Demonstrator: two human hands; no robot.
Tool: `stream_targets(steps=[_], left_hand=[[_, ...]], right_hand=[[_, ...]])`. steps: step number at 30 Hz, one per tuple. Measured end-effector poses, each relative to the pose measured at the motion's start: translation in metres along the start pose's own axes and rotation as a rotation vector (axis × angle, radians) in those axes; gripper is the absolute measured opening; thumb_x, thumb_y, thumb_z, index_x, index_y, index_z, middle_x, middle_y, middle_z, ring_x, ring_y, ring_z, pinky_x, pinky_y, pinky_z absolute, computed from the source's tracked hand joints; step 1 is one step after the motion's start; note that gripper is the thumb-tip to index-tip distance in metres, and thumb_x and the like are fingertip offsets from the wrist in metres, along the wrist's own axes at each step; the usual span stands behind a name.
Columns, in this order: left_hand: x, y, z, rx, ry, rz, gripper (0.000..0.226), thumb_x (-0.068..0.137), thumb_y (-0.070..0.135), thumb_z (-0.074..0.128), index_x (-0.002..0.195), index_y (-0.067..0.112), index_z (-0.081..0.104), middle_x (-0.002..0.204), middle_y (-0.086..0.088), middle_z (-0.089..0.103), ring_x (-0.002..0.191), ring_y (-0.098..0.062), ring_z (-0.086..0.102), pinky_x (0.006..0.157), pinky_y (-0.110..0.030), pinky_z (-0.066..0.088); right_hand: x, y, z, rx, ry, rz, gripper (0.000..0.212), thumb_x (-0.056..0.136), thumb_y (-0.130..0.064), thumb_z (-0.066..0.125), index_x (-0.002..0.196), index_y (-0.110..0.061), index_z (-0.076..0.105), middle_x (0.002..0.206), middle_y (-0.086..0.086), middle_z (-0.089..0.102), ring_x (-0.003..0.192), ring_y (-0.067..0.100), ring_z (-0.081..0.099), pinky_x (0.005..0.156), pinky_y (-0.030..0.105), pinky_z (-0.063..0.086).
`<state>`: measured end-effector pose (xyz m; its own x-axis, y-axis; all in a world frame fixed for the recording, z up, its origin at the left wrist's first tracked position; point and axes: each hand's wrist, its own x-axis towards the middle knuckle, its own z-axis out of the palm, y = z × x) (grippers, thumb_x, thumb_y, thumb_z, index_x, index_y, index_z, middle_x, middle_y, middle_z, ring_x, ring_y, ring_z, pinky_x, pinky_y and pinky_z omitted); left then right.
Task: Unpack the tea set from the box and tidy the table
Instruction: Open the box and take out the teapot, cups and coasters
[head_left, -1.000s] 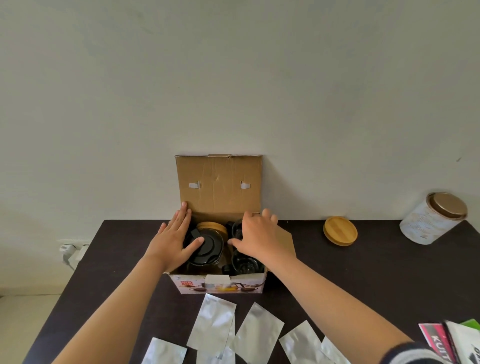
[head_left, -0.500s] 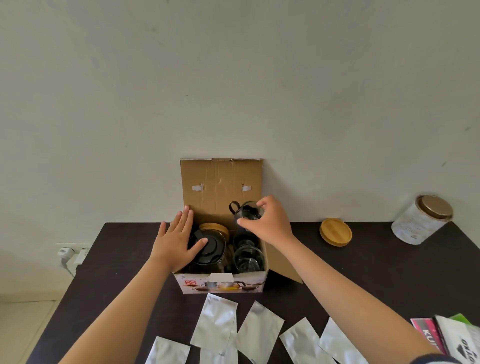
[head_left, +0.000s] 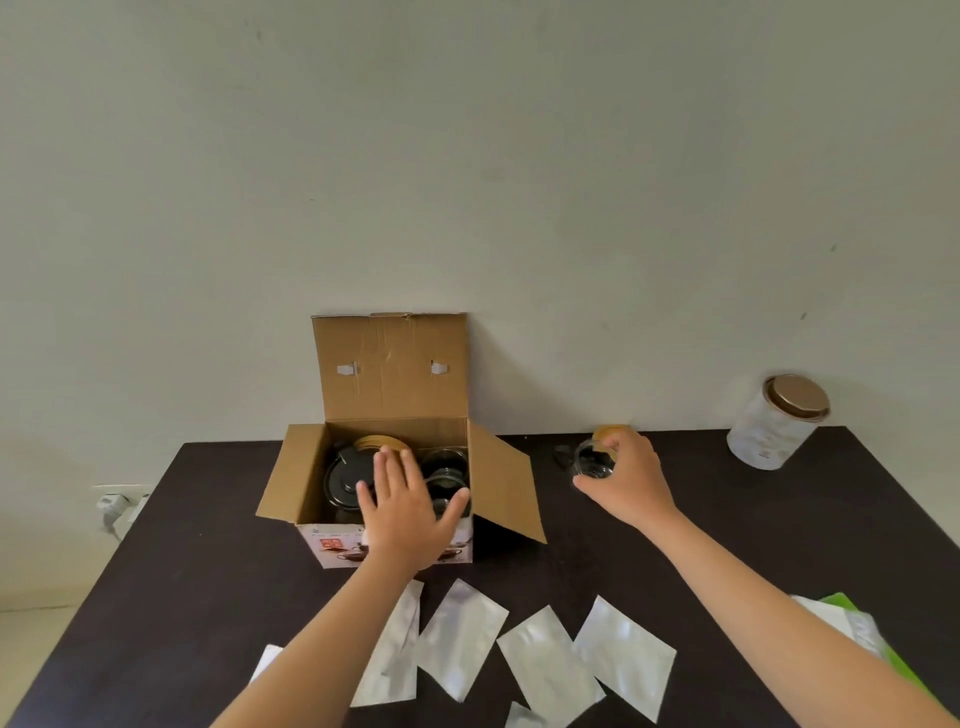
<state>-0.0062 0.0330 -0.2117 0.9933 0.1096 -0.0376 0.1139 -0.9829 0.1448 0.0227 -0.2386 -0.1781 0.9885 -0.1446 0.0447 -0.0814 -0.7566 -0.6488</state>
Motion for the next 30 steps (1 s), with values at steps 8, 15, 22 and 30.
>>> stream_targets(steps=[8,15,22,30], left_hand=[[0.006,0.004,0.013,0.046,0.037,-0.102,0.115,0.067,0.083,-0.006,0.150,0.004,0.002,0.159,-0.012,-0.007,0.145,-0.025,-0.014,0.116,-0.050,-0.001],[0.008,-0.001,0.023,0.080,0.087,-0.100,0.113,0.071,0.084,-0.001,0.150,0.004,0.010,0.159,-0.010,-0.002,0.145,-0.021,-0.010,0.115,-0.049,0.001],[0.007,-0.001,0.026,0.068,0.127,-0.091,0.111,0.073,0.084,0.005,0.148,0.003,0.015,0.158,-0.008,0.002,0.145,-0.019,-0.008,0.115,-0.047,0.000],[0.007,-0.002,0.027,0.075,0.136,-0.093,0.111,0.073,0.084,0.002,0.148,0.003,0.015,0.158,-0.006,-0.001,0.145,-0.018,-0.009,0.115,-0.046,-0.001]], right_hand=[[0.021,0.107,-0.040,-0.206,-0.073,0.189,0.054,0.072,-0.024,0.078,0.115,-0.015,0.046,0.118,0.009,0.044,0.109,0.027,0.049,0.074,0.031,0.046],[0.067,0.162,-0.051,-0.283,-0.141,0.237,0.058,0.074,-0.020,0.076,0.122,-0.013,0.044,0.121,0.011,0.043,0.113,0.030,0.048,0.081,0.036,0.047],[0.118,0.186,-0.054,-0.443,-0.188,0.082,0.063,0.079,-0.015,0.068,0.135,-0.011,0.040,0.136,0.013,0.042,0.128,0.030,0.039,0.098,0.041,0.045],[0.141,0.196,-0.051,-0.616,-0.259,0.018,0.079,0.089,-0.011,0.060,0.150,-0.009,0.010,0.156,0.023,0.003,0.146,0.037,0.001,0.114,0.045,0.024]])
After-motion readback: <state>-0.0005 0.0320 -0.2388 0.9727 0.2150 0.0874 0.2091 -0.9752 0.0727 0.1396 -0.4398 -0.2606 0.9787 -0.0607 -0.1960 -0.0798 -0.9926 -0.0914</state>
